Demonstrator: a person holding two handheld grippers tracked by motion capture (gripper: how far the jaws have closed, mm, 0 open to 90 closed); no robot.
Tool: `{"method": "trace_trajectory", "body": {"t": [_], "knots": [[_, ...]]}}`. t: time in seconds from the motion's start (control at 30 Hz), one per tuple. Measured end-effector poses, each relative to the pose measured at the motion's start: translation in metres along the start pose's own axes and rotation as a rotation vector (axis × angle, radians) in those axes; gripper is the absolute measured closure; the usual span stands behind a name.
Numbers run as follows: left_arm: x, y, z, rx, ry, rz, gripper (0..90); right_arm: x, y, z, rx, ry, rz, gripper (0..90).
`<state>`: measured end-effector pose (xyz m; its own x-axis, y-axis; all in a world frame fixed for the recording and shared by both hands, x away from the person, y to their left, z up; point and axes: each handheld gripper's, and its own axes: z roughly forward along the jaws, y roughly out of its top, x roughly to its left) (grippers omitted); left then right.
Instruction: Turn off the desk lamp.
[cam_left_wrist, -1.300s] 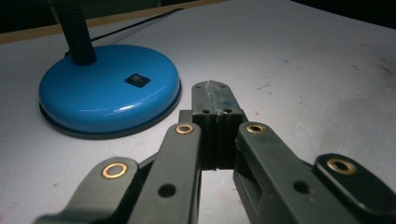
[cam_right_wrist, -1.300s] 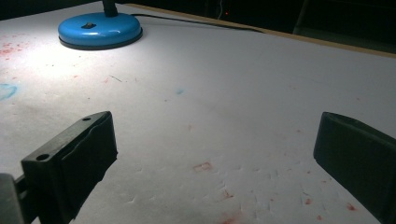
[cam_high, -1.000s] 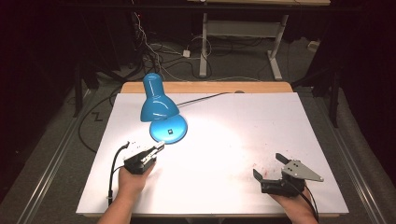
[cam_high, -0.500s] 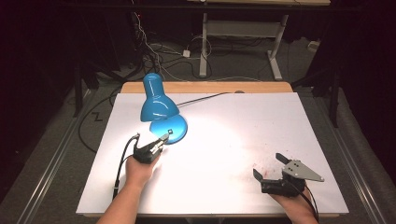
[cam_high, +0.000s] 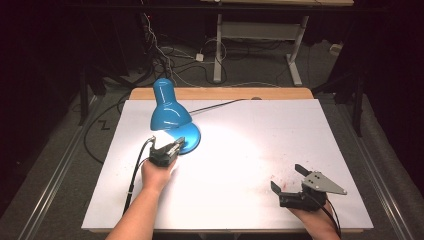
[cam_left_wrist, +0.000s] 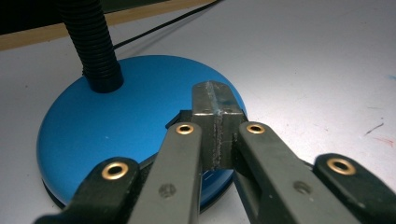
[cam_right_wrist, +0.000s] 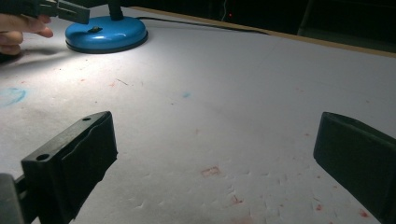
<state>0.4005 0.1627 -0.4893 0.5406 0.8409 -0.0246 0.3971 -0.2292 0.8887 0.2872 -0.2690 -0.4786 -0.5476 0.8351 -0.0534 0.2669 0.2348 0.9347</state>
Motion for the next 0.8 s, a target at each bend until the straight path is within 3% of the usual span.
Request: {"method": "trace_trajectory", "body": {"t": [0.53, 0.8], "knots": [[0.0038, 0.0023, 0.0067, 0.036, 0.034, -0.048, 87.9, 0.0006, -0.0003, 0.0001, 0.002, 0.002, -0.004, 0.2], [0.0029, 0.0033, 0.0090, 0.067, 0.054, -0.040, 88.0, 0.0008, 0.0002, -0.0009, -0.001, 0.003, -0.002, 0.1]]}}
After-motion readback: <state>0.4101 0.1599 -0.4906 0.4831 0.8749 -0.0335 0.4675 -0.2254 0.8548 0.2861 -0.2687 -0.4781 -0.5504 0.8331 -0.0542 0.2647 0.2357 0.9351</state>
